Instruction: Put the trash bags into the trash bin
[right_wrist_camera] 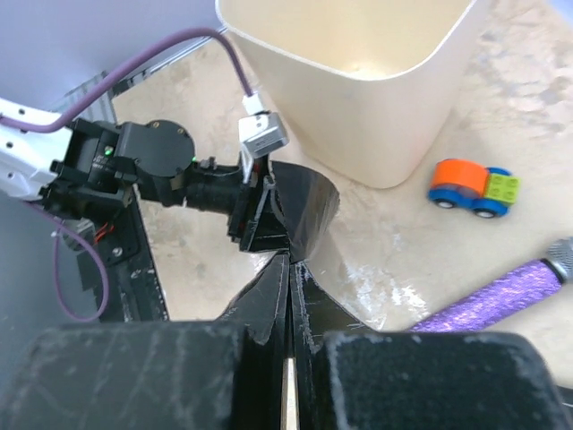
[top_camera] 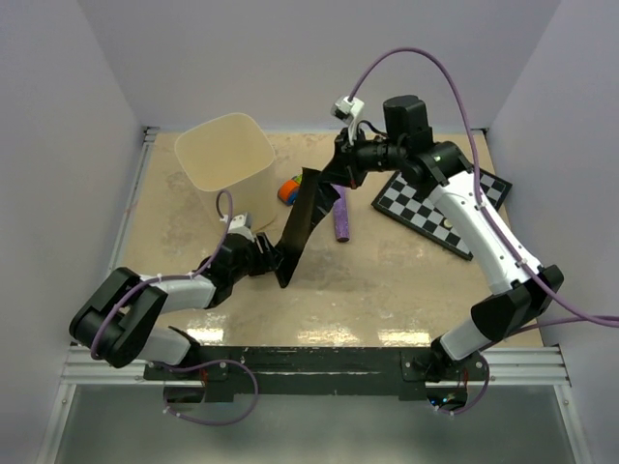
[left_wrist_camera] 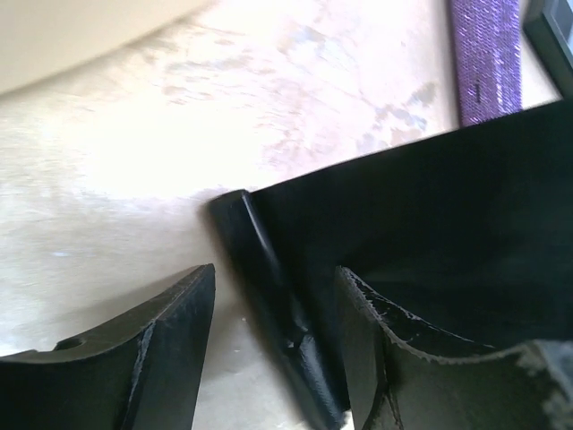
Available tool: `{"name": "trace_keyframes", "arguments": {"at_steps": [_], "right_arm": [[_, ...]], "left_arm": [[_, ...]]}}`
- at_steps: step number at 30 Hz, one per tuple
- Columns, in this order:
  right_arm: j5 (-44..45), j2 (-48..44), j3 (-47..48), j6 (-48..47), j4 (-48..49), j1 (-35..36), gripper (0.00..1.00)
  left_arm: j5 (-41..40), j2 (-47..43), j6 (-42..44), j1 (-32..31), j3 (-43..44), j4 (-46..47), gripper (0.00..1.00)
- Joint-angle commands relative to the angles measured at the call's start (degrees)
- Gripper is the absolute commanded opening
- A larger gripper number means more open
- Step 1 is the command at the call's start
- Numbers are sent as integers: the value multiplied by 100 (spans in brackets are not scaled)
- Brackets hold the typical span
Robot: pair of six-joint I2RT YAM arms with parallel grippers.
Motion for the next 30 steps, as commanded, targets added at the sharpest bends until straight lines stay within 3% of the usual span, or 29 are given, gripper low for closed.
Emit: {"name": "trace_keyframes", "arguments": {"at_steps": [1, 30], "right_arm": [[191, -257, 590, -194, -274, -205, 0], [270, -345, 1346, -1, -187, -1339, 0]], "left_arm": [[-358, -121, 131, 115, -61, -311, 60], [-701, -148, 253, 150, -26, -724, 56]]}}
